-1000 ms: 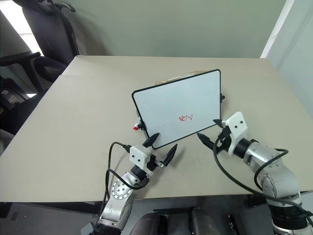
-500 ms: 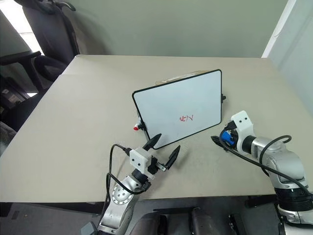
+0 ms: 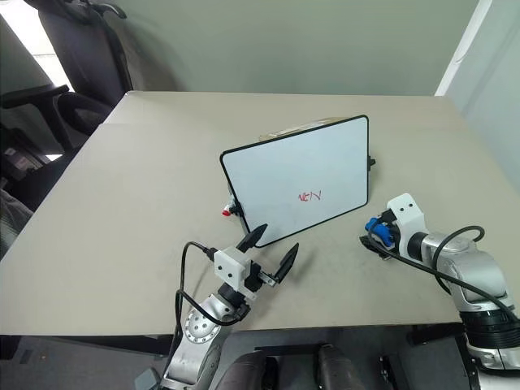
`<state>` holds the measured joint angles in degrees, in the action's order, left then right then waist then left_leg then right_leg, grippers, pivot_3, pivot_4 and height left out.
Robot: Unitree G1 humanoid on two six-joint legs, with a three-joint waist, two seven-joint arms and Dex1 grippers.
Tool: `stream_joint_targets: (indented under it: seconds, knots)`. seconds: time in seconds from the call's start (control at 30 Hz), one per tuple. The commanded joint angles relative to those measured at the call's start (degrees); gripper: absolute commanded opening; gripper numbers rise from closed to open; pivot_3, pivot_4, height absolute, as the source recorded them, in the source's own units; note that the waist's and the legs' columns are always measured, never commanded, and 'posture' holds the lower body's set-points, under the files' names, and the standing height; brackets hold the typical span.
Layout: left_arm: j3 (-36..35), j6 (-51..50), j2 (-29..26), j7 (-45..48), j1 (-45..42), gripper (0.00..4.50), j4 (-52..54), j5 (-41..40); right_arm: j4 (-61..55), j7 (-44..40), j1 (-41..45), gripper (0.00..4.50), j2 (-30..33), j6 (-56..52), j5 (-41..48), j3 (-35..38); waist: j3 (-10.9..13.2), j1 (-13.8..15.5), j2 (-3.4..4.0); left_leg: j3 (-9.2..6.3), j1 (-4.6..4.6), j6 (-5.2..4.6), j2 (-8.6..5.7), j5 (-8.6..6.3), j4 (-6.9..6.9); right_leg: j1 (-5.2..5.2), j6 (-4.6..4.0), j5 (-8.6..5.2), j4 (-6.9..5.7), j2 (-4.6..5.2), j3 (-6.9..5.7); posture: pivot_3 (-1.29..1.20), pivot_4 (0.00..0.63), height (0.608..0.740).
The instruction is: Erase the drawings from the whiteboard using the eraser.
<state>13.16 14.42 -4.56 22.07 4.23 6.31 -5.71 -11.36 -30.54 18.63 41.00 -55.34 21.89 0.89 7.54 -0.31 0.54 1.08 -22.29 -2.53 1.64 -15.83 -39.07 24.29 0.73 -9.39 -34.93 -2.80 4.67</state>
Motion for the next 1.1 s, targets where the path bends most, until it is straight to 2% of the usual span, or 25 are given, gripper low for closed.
stream_joint_targets:
  seconds: [0.03,0.13,0.2,0.43,0.5,0.7,0.93,1.1]
  knots:
    - [0.68,0.18,0.24,-0.07,-0.08,4.5,2.03,-0.06,0.07,0.17,0.73,4.46,1.04,-1.82,-1.28,-0.32,0.0,0.0,0.0,0.0,0.0,0.0,0.0,0.0,0.0,0.0,0.0,0.0,0.0,0.0,0.0,0.0,0.15,0.74]
    - [0.81,0.22,0.22,0.03,-0.43,4.5,1.49,-0.03,0.23,0.27,0.8,4.46,0.78,-2.28,-1.64,-0.14,0.0,0.0,0.0,0.0,0.0,0.0,0.0,0.0,-0.01,0.0,0.0,0.0,0.0,0.0,0.0,0.0,0.15,0.74]
    - [0.83,0.21,0.24,0.05,-0.64,4.5,1.2,-0.02,-0.18,0.21,0.87,3.87,0.74,-2.5,-1.72,0.0,0.0,0.01,0.0,0.0,0.0,0.0,0.0,0.0,-0.01,-0.01,0.0,0.0,0.0,0.0,0.0,0.0,0.15,0.74]
    - [0.91,0.28,0.22,0.23,-1.03,4.5,0.5,-0.02,-1.18,0.02,0.58,1.4,1.03,-2.53,-2.37,0.55,0.0,0.0,0.0,0.0,0.0,0.0,0.0,0.0,0.0,-0.01,0.0,0.0,0.0,0.0,0.0,0.0,0.15,0.74]
    - [0.91,0.25,0.23,0.24,-1.1,4.5,0.4,-0.02,-1.56,-0.54,0.42,1.4,1.4,-2.54,-2.2,0.62,0.0,0.0,0.0,0.0,0.0,0.0,0.0,0.0,-0.01,-0.01,0.0,0.01,0.0,0.0,0.0,0.0,0.15,0.74]
    - [0.61,0.07,0.06,0.38,-1.34,4.5,0.33,-0.27,-4.2,-0.88,0.42,0.52,1.52,-2.86,-1.67,0.85,0.0,0.0,0.0,0.0,0.0,0.0,0.0,0.0,0.0,0.0,0.0,0.0,0.0,0.0,0.0,0.0,0.15,0.74]
    - [0.76,-0.06,-0.05,0.54,-1.17,4.5,0.6,-0.22,-14.13,-0.65,3.75,0.5,-2.97,-2.44,2.79,2.4,0.0,-0.24,0.0,0.01,0.0,0.0,0.0,0.0,0.0,0.02,-0.01,0.0,0.0,0.0,0.0,0.0,0.15,0.74]
    - [0.55,-0.08,-0.17,0.47,-1.44,4.5,0.41,-0.17,-13.71,1.83,7.95,0.5,-8.34,-2.98,2.38,-1.16,0.0,-0.22,0.0,0.01,0.02,0.0,0.0,0.0,-0.04,0.0,0.0,0.02,0.0,-0.01,-0.01,0.0,0.15,0.74]
